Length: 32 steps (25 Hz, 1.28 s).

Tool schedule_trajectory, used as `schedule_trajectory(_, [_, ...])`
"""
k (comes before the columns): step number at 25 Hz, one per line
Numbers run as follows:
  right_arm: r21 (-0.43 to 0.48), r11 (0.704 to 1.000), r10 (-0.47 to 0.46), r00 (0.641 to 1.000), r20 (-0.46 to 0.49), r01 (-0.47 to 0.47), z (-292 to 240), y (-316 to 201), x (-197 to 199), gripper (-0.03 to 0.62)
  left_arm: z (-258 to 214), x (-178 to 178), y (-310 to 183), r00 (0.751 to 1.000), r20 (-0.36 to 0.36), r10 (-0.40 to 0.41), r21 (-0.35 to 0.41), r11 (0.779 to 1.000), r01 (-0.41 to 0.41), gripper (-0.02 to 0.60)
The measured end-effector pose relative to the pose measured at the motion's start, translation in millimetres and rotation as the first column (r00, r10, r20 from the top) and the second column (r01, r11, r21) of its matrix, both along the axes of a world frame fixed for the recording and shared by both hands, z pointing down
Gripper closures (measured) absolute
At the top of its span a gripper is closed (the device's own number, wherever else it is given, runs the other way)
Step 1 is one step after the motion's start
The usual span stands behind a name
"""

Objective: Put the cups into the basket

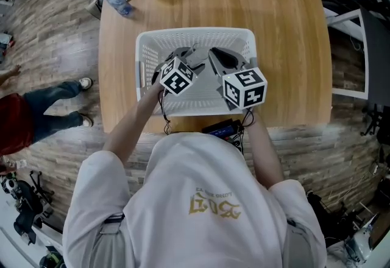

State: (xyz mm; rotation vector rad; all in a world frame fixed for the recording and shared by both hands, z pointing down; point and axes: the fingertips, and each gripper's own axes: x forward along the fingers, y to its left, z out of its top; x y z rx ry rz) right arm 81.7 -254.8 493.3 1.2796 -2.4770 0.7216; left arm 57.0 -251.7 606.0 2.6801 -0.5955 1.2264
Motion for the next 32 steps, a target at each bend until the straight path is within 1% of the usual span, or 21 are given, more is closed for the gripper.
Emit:
schedule_trajectory(2, [0.007,0.999,-0.034,0.999,0.032,0.034,-4,3,-4,0.572,3,0,2,1.000,0.026,0.011,0.003,1.000,-0.011,0.325])
schedule_trajectory(3, [-0.004,0.998,-0.061,0.997,0.043,0.061,-4,5,-7,0.565,5,1,3,0.999,0.040,0.018,0.006,1.000,-0.018,0.325])
schedule_trajectory(6, [-0.073,0.982,-0.169,0.984,0.052,0.172,5,14,-20,0.517,10,2,5,0.996,0.075,0.038,0.009,0.999,-0.039,0.325])
schedule_trajectory(8, [-0.106,0.969,-0.221,0.975,0.035,0.224,10,18,-27,0.516,12,2,7,0.994,0.093,0.048,0.008,0.999,-0.049,0.325])
schedule_trajectory(11, [-0.136,0.956,-0.264,0.965,-0.012,0.260,19,22,-33,0.516,16,0,9,0.989,0.129,0.067,0.018,0.997,-0.070,0.325])
schedule_trajectory(14, [-0.176,0.943,-0.298,0.952,-0.065,0.283,31,26,-37,0.516,19,0,12,0.978,0.177,0.108,0.040,0.992,-0.117,0.325])
schedule_trajectory(18, [-0.237,0.916,-0.356,0.929,-0.102,0.325,40,33,-41,0.519,24,4,20,0.961,0.225,0.162,0.058,0.982,-0.179,0.325])
schedule_trajectory(21, [-0.256,0.907,-0.368,0.926,-0.088,0.336,43,35,-43,0.530,26,3,21,0.958,0.232,0.169,0.058,0.981,-0.187,0.325])
schedule_trajectory(26, [-0.323,0.892,-0.314,0.948,0.061,0.316,43,36,-40,0.559,24,6,19,0.955,0.239,0.176,0.086,0.976,-0.202,0.324])
schedule_trajectory(28, [-0.333,0.891,-0.301,0.950,0.076,0.309,43,37,-39,0.562,24,8,20,0.953,0.240,0.183,0.097,0.973,-0.211,0.324])
schedule_trajectory(32, [-0.336,0.891,-0.302,0.951,0.070,0.307,44,37,-39,0.563,24,8,17,0.955,0.244,0.171,0.121,0.971,-0.205,0.324])
